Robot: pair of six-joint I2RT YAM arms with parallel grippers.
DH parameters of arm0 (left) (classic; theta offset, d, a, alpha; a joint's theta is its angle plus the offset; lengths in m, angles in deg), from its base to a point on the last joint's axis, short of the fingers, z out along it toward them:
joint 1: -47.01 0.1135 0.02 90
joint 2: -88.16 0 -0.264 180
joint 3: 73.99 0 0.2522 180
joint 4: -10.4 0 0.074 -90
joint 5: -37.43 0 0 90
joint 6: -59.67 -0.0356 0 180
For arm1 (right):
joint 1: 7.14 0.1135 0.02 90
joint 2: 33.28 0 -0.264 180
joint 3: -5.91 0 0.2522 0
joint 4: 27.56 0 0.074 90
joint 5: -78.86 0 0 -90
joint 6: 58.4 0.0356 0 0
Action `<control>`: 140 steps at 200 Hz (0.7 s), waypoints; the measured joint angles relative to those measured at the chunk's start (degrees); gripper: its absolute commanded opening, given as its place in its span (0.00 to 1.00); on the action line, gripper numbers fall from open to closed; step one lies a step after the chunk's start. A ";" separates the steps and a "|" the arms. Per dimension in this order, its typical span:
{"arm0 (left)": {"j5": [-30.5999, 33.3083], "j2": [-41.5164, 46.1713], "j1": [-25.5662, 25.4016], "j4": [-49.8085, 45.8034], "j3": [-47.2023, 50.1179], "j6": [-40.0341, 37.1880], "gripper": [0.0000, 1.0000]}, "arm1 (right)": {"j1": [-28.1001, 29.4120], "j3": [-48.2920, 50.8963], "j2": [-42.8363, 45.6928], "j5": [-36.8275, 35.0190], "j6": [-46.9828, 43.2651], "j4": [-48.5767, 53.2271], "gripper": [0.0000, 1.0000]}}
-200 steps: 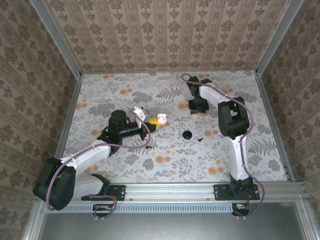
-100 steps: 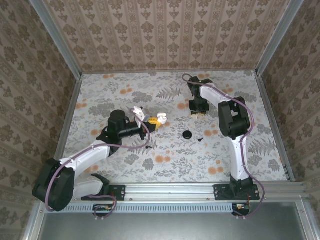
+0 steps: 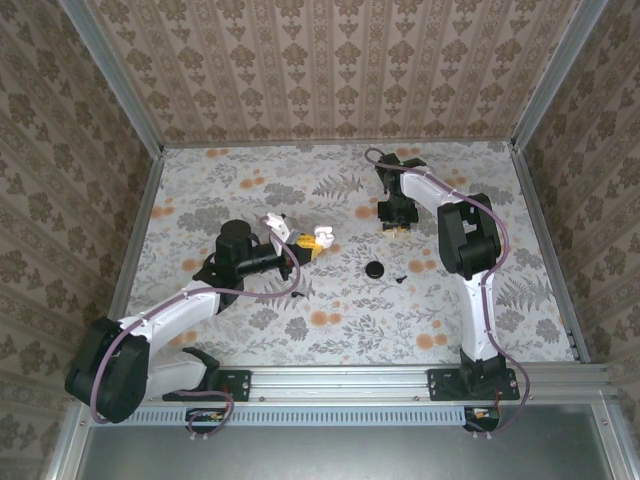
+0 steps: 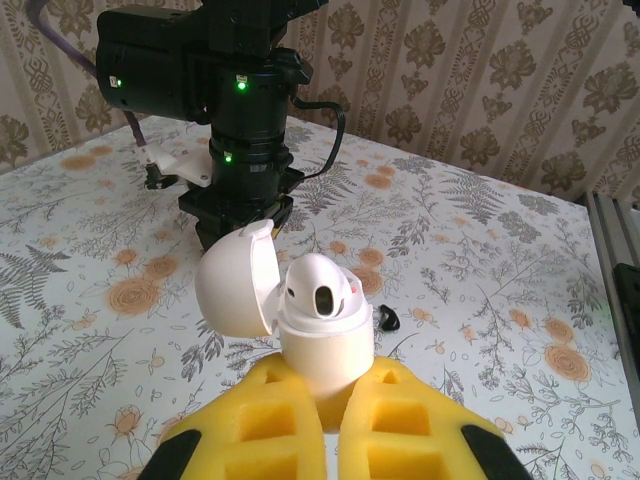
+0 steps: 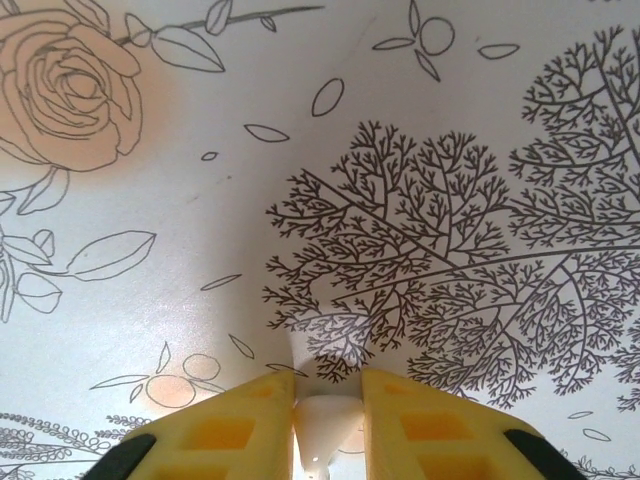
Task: Insert the wireless bluetooth earbuds into the charging case
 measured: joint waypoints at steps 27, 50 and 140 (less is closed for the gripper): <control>0.33 0.57 0.00 0.00 0.00 0.00 0.00 | -0.63 1.64 1.16 1.92 0.15 -0.79 0.17; 0.66 0.83 0.00 0.00 0.00 0.00 0.00 | -1.07 4.68 3.17 3.63 0.52 -1.38 0.14; 2.80 3.50 -1.57 1.86 0.02 0.00 0.00 | 1.60 20.98 26.45 4.81 5.51 -12.81 0.07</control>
